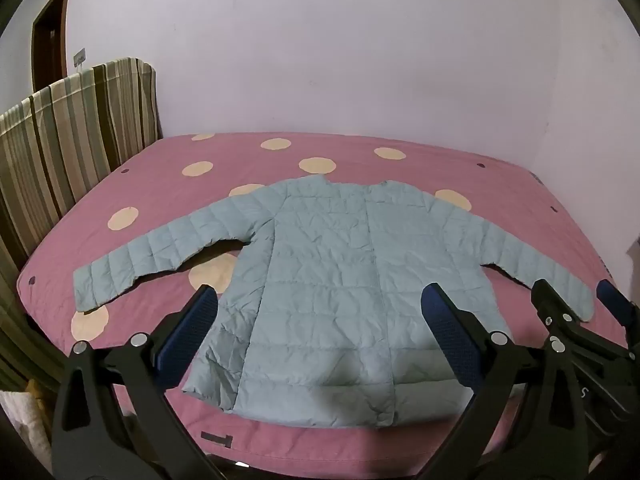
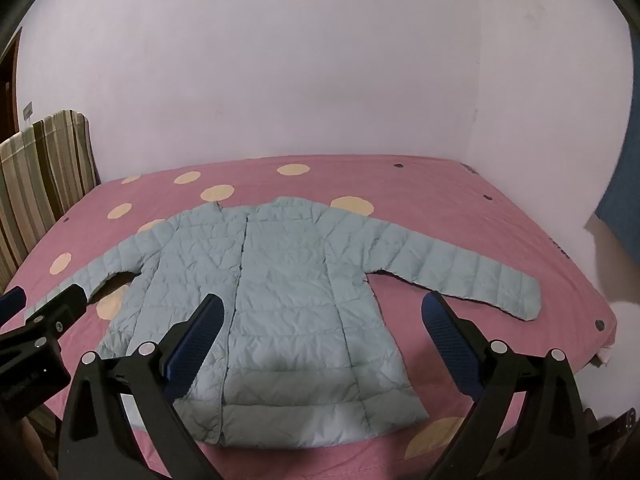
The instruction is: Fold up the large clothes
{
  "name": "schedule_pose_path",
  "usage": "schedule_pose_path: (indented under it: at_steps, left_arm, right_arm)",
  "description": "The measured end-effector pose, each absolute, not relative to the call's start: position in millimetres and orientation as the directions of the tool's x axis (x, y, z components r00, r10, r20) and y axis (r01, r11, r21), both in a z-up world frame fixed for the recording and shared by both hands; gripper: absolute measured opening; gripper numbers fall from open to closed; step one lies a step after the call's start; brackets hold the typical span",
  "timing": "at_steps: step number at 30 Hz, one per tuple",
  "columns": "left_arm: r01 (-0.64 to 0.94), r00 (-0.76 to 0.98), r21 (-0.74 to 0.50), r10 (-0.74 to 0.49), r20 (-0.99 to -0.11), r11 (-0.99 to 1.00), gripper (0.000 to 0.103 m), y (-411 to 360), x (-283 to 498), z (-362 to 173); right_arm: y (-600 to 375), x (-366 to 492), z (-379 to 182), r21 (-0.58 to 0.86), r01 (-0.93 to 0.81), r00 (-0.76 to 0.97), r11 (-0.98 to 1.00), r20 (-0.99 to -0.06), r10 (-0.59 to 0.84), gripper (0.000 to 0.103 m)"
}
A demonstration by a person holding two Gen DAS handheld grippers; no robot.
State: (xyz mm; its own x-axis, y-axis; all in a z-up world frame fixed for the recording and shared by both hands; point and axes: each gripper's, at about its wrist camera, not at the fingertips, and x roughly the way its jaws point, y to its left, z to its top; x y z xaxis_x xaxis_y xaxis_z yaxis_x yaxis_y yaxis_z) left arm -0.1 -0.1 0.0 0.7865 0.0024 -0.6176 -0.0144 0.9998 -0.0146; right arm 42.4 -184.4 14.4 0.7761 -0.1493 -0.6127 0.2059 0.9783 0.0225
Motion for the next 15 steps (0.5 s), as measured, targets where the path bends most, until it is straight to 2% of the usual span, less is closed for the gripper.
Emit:
schedule_pose_path:
  at_steps: [15]
  left_arm:
    - [-0.012,0.783,-0.011,0.003,-0.622,1.000,0.101,0.0,-0.7,0.3]
  right_arm:
    - [-183.3,42.7,14.9,0.019,0.208,0.775,0.978,-0.614,-0.153,0.098]
